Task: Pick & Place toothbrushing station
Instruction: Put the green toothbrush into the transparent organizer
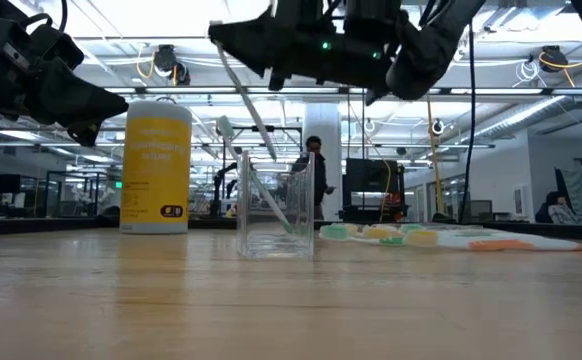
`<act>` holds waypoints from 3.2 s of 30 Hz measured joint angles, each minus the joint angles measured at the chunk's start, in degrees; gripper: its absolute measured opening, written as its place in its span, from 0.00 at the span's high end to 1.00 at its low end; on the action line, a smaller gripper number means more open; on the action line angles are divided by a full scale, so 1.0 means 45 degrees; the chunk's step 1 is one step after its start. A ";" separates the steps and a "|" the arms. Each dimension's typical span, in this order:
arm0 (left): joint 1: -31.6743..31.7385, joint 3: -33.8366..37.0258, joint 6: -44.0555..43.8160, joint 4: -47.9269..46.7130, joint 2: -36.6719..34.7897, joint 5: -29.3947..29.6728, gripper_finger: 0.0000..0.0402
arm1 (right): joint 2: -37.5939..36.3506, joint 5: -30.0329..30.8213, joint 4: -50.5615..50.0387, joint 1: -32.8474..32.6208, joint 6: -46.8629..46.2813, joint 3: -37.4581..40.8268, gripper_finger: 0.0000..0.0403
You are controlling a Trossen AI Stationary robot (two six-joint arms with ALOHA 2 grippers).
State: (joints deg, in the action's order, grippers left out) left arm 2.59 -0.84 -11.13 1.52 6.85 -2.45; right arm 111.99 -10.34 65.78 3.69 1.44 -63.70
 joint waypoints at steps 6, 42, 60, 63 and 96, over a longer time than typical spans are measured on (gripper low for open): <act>0.0000 0.0001 -0.0001 -0.0004 0.0000 -0.0002 0.88 | 0.0367 0.0002 -0.0136 0.0096 -0.0584 0.0028 0.88; 0.0004 0.0000 0.0004 0.0004 0.0000 0.0002 0.88 | 0.0358 0.0026 -0.2131 -0.0040 -0.0143 0.0155 0.88; 0.0004 0.0000 0.0004 0.0000 0.0000 0.0002 0.88 | 0.0353 0.0016 -0.2888 -0.0045 0.0173 0.0155 0.88; 0.0000 0.0000 0.0004 0.0000 0.0000 0.0000 0.88 | 0.0353 0.0016 -0.2974 -0.0045 0.0173 0.0155 0.88; 0.0004 0.0000 0.0002 0.0000 0.0000 0.0001 0.88 | 0.0353 0.0022 -0.3548 -0.0035 0.1060 0.0155 0.81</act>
State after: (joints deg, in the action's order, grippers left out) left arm 2.61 -0.84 -11.12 1.52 6.85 -2.45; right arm 113.58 -10.24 49.82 3.53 6.21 -63.00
